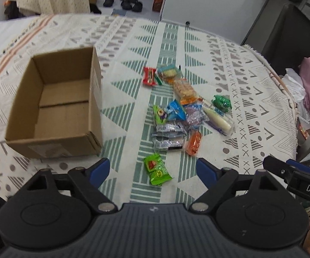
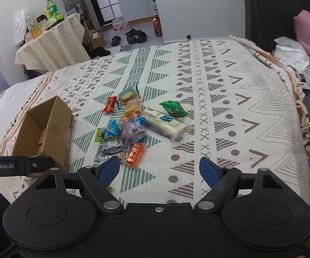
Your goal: Organize snacks
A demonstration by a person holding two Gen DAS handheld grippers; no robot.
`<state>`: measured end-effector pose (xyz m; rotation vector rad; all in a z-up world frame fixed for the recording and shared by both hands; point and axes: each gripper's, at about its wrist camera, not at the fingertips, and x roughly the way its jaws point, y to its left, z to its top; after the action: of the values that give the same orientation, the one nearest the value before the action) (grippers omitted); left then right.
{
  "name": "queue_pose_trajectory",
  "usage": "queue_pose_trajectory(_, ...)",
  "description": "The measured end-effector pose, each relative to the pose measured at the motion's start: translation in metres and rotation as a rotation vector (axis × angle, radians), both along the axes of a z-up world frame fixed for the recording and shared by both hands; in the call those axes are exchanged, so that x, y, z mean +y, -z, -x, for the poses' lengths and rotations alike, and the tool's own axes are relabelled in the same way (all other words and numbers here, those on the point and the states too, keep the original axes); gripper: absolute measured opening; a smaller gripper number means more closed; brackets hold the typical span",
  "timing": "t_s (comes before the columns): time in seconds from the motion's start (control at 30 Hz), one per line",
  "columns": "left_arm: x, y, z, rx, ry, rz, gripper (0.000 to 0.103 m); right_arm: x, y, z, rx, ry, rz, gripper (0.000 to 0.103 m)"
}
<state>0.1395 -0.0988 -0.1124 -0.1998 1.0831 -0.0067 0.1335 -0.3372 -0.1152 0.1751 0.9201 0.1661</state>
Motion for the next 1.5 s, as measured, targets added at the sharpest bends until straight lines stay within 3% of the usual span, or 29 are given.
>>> queue_pose_trajectory(0.13,-0.006,0.020,-0.009,0.053,-0.024,0.022,0.069,-0.007,0.011,-0.014,0.020,-0.007,-0.011,0.071)
queue_pose_trajectory(0.57,-0.017,0.079,-0.039,0.155,-0.132,0.051,0.050,-0.022,0.054,-0.059,0.096,-0.033,-0.028,0.042)
queue_pose_trajectory(1.0,-0.021,0.113,-0.053,0.233,-0.181,0.050,0.031,-0.017,0.088,-0.104,0.141,-0.017,-0.078,0.038)
queue_pose_trajectory(1.2,-0.022,0.115,-0.054,0.220,-0.195,0.052,0.030,-0.013,0.104,-0.116,0.169,0.002,-0.108,0.025)
queue_pose_trajectory(1.27,-0.022,0.114,-0.053,0.217,-0.202,0.054,0.029,-0.013,0.108,-0.117,0.177,0.017,-0.104,0.011)
queue_pose_trajectory(1.5,-0.018,0.109,-0.045,0.205,-0.198,0.055,0.028,-0.016,0.103,-0.100,0.216,0.032,-0.144,0.000)
